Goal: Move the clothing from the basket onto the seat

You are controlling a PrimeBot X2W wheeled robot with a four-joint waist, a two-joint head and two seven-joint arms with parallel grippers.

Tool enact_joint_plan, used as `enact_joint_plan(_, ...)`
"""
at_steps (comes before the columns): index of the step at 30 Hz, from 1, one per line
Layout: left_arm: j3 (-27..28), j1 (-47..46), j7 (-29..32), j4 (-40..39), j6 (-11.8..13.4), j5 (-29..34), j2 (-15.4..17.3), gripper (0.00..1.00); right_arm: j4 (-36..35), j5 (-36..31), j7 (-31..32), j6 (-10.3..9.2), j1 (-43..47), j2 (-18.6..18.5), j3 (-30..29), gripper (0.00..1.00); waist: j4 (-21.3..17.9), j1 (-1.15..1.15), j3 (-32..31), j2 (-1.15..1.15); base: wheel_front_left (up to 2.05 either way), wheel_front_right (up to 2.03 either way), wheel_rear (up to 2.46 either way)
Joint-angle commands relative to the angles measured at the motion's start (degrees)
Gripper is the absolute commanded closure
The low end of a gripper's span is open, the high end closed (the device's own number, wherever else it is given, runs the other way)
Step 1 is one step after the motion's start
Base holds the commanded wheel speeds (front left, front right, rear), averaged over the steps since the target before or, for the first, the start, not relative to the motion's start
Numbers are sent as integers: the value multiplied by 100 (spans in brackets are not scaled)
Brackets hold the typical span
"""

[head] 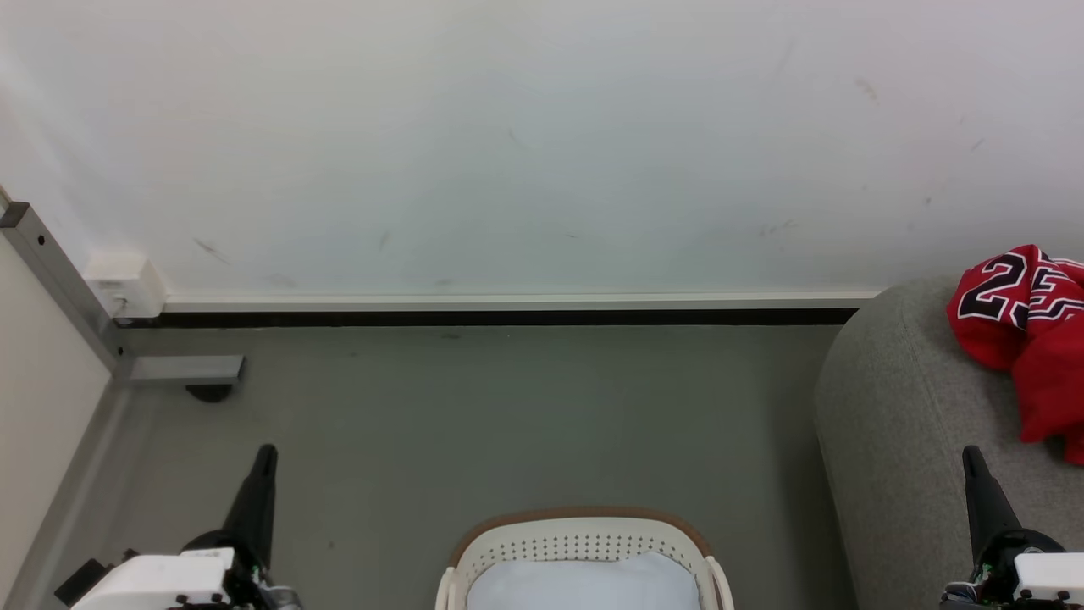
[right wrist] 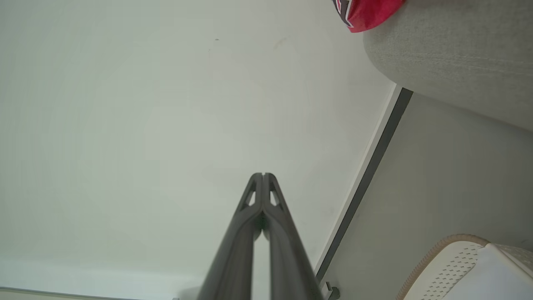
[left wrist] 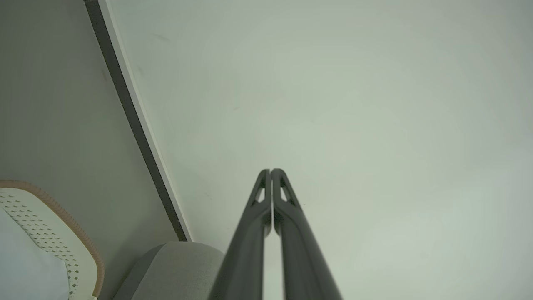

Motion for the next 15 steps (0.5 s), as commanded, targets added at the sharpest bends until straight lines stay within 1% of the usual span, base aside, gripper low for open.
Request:
enact_joint_plan(1, 40, -61, 37, -21, -27, -139, 12, 100, -24, 128, 21, -11, -70, -58, 10, 100, -1, 0, 3, 0, 0, 0, 0)
enact_joint_plan(9, 93, -94, 112, -49, -42, -414, -5, 100, -38, 459, 73, -12, -118, -91, 41, 100, -9, 0, 24, 0, 0, 0, 0)
enact_joint_plan(15, 87, -91, 112, -45, -42, -393, -3, 100, -36, 469, 42, -12, -104, -104, 61, 100, -9, 0, 24, 0, 0, 0, 0)
